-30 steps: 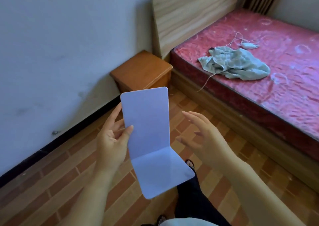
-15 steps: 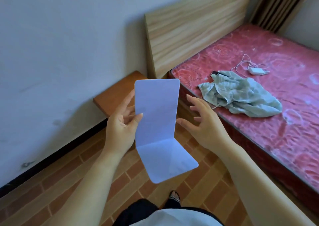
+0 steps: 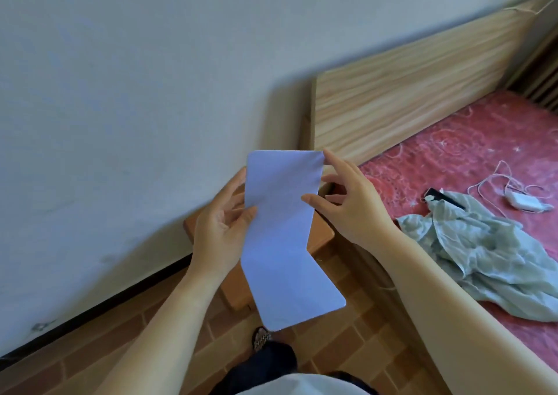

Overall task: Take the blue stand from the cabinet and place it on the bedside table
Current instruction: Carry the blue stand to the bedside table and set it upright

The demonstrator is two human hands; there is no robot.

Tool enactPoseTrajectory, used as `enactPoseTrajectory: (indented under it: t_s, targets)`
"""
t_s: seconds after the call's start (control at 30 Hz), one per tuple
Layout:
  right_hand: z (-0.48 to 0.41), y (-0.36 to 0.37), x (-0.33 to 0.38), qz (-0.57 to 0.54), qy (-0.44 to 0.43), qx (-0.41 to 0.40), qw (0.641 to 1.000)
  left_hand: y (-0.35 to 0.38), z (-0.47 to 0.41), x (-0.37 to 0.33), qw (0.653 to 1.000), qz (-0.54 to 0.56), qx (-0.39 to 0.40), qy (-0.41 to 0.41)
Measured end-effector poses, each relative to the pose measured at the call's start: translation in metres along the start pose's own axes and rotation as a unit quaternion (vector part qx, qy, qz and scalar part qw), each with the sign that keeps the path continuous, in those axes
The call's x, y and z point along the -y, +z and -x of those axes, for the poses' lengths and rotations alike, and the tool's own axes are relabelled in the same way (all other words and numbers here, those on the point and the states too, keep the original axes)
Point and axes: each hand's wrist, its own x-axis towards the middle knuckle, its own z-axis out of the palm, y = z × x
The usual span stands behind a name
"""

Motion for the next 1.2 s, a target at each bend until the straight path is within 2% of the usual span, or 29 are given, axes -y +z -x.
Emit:
enactPoseTrajectory:
  t_s: [0.3, 0.5, 0.73, 0.8, 1.0, 1.2]
  targets:
    - [-0.116, 0.020, -0.022, -0.011, 0.013, 0.033, 0.999, -0.002, -0.099, 0.025, 0.999, -0.040, -0.015, -0.020]
    - [-0.179, 0.029, -0.052, -0.029, -0.002, 0.081, 0.996, 0.014, -0.144, 0.055, 0.992, -0.083, -0.084, -0.052]
    - [-0.255, 0.036, -0.113, -0.029, -0.069, 0.120, 0.990, 0.058, -0.213, 0.100, 0.969, -0.102, -0.207, -0.091]
    - [-0.271, 0.040, -0.132, -0.028, -0.084, 0.125, 0.988, 0.066, -0.227, 0.115, 0.964, -0.109, -0.218, -0.102]
    - [-0.309, 0.075, -0.217, -0.029, -0.088, 0.116, 0.989, 0.094, -0.262, 0.199, 0.969, -0.090, -0.211, -0.095]
    - [-0.324, 0.135, -0.309, -0.040, -0.112, 0.095, 0.988, 0.108, -0.275, 0.309, 0.967, -0.057, -0.246, -0.034]
